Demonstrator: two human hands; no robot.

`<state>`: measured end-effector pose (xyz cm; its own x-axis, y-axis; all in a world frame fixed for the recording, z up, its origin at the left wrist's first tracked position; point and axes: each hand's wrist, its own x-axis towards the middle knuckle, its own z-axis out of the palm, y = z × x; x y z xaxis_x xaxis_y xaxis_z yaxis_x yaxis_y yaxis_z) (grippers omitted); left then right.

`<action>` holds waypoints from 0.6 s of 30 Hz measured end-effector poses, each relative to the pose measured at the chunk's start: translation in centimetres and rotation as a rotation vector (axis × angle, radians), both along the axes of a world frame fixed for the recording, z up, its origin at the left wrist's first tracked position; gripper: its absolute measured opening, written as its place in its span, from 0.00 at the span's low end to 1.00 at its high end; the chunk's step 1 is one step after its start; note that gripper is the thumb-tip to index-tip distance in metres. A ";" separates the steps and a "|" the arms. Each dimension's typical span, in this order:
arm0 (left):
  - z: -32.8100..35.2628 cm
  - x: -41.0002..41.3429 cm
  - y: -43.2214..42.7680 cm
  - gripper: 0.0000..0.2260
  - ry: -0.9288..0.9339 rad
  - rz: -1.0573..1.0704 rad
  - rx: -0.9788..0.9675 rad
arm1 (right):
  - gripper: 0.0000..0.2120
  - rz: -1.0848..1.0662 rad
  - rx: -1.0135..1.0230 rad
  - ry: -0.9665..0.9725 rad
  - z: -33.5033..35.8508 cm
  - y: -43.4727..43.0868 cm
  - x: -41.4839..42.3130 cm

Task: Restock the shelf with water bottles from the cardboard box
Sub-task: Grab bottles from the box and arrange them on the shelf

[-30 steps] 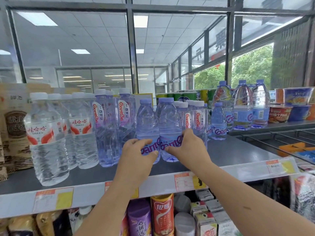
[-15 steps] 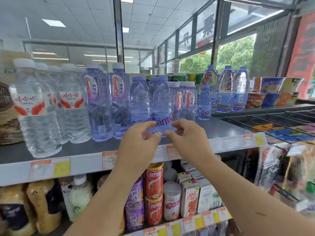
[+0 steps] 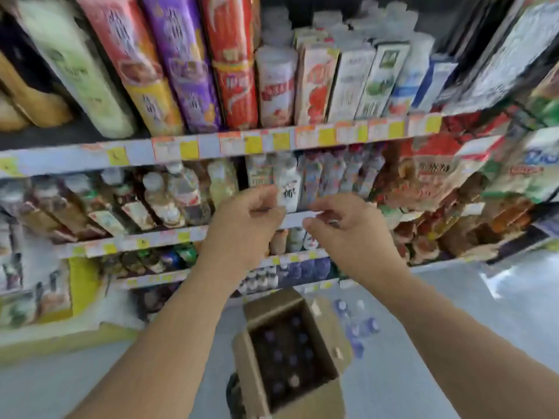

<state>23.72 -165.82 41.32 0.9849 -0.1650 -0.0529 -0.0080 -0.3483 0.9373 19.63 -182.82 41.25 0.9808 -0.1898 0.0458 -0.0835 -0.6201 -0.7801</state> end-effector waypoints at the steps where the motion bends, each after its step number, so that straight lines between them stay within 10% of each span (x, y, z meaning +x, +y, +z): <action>1: -2.7 -1.2 -0.1 0.12 0.043 0.005 0.032 | 0.09 -0.007 0.007 0.027 -2.7 -0.2 -1.2; 18: -41.2 -10.3 4.0 0.14 0.560 0.052 0.166 | 0.12 0.231 -0.247 0.712 -48.1 5.2 -10.1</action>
